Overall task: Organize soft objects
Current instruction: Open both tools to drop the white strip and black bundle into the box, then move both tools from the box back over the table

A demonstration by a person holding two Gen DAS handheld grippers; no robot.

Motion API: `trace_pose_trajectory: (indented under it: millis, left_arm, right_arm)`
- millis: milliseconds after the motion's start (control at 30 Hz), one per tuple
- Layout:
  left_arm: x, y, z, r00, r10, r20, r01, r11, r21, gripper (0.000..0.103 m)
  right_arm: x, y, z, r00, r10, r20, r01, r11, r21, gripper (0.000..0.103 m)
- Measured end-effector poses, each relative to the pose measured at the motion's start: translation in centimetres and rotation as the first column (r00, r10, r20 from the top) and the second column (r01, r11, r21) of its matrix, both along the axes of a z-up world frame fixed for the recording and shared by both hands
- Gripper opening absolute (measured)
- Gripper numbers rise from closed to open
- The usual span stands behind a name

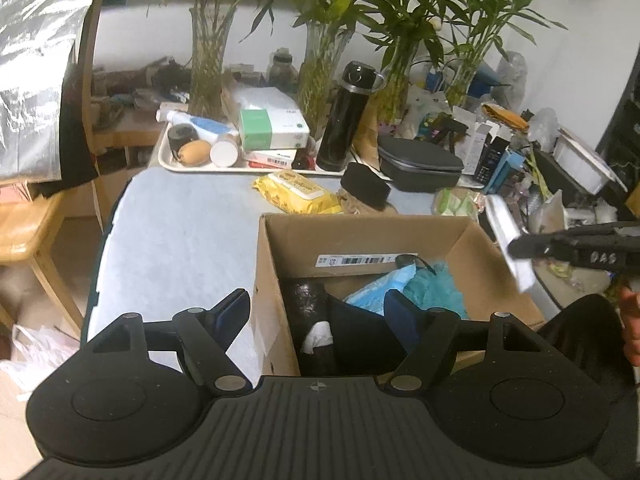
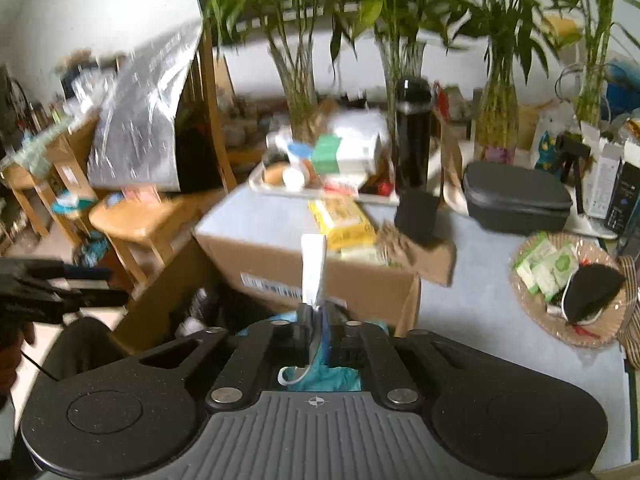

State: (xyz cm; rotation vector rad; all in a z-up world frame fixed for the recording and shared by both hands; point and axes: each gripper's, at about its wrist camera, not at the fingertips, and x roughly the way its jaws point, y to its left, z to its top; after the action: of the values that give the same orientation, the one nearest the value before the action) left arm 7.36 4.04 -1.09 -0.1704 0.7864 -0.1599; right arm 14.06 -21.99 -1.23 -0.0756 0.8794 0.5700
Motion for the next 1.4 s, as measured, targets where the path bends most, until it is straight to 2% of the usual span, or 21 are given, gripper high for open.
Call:
trace_pose_trajectory:
  millis: [33,67,100,133,333,533,1000,1200,1400]
  left_arm:
    - [0.0,-0.1,0.0,1.0,-0.001,0.004,0.001,1.0,0.009,0.073]
    - [0.0,-0.2,0.0,1.0,-0.001,0.007,0.001,1.0,0.013,0.073]
    - [0.0,-0.2,0.1,1.0,0.0,0.012,0.0,1.0,0.014,0.073]
    - [-0.1,-0.2,0.1,1.0,0.0,0.017,0.0,1.0,0.013,0.073]
    - [0.0,-0.3,0.1,1.0,-0.011,0.025,0.011,1.0,0.024,0.073]
    - [0.4,-0.9,-0.1,1.0,-0.015,0.018,0.015,1.0,0.024,0.073]
    - [2.1,-1.7,0.5,0.998,-0.031,0.051,0.032,0.999,-0.022,0.073]
    - [3.4,-2.3,1.6,0.995,-0.054,0.082,0.055,0.998,-0.013,0.073]
    - [4.7,-2.9,3.9,0.988,-0.074,0.133,0.077,0.997,-0.013,0.073]
  right_arm:
    - [0.1,0.2,-0.4,1.0,-0.007,-0.008,0.006,1.0,-0.016,0.055]
    - [0.0,0.2,-0.7,1.0,-0.014,-0.005,0.014,1.0,-0.022,0.071]
    - [-0.1,0.1,-0.9,1.0,-0.018,0.002,0.018,1.0,-0.024,0.093]
    - [-0.2,0.1,-1.0,1.0,-0.016,0.004,0.016,1.0,-0.024,0.097]
    - [-0.1,0.0,-1.6,1.0,-0.007,-0.018,0.006,0.999,-0.032,0.101]
    - [0.2,-0.4,-1.8,0.998,-0.035,-0.054,0.037,0.999,0.029,0.103]
    - [2.0,-0.2,-1.0,0.994,-0.105,-0.04,0.106,0.994,0.035,0.103]
    - [3.4,-0.5,1.2,0.993,-0.115,-0.007,0.115,0.992,0.048,0.103]
    - [4.9,-1.5,5.2,0.988,-0.133,0.073,0.129,0.99,0.059,0.103]
